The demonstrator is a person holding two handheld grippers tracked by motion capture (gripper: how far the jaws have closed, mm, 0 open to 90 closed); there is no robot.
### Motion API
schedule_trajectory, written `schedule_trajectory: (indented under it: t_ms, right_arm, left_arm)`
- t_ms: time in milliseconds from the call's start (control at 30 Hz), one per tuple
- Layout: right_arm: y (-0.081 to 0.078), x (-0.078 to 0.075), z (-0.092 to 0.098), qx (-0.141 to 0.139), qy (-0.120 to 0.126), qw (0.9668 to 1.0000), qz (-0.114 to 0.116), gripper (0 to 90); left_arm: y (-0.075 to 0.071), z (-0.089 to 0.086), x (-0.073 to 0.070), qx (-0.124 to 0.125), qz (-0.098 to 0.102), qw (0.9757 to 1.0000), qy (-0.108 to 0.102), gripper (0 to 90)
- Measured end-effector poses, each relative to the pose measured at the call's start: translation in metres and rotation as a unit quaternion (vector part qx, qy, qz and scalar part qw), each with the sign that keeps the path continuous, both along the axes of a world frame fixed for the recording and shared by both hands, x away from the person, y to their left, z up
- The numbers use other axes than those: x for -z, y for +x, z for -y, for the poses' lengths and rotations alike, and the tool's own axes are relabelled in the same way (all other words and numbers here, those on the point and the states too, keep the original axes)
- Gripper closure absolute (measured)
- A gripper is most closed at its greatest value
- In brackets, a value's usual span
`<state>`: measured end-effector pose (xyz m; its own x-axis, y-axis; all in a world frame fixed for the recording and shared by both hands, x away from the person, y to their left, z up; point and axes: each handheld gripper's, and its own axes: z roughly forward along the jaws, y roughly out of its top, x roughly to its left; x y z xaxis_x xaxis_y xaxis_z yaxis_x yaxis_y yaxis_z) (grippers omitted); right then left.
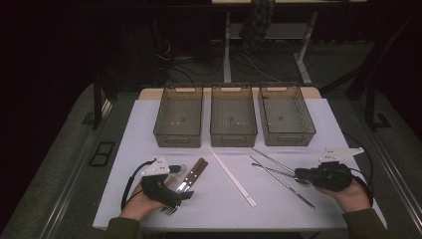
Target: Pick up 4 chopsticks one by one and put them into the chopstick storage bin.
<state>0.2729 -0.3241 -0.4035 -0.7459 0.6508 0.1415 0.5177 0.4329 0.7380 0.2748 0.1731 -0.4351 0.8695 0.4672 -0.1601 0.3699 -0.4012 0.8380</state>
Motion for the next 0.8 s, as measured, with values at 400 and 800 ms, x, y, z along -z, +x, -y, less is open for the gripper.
schedule_trajectory:
  t_ms: [400, 800]
  right_arm:
    - [0.006, -0.016, -0.018, -0.015, 0.029, 0.9992, 0.023, 84.7]
    - [0.017, -0.028, -0.036, -0.017, 0.047, 0.9979, 0.041, 84.7]
  left_arm:
    - [-0.001, 0.000, 0.000, -0.005, 0.001, 1.0000, -0.006, 0.0]
    - [0.000, 0.002, 0.001, -0.001, -0.001, 1.0000, 0.001, 0.0]
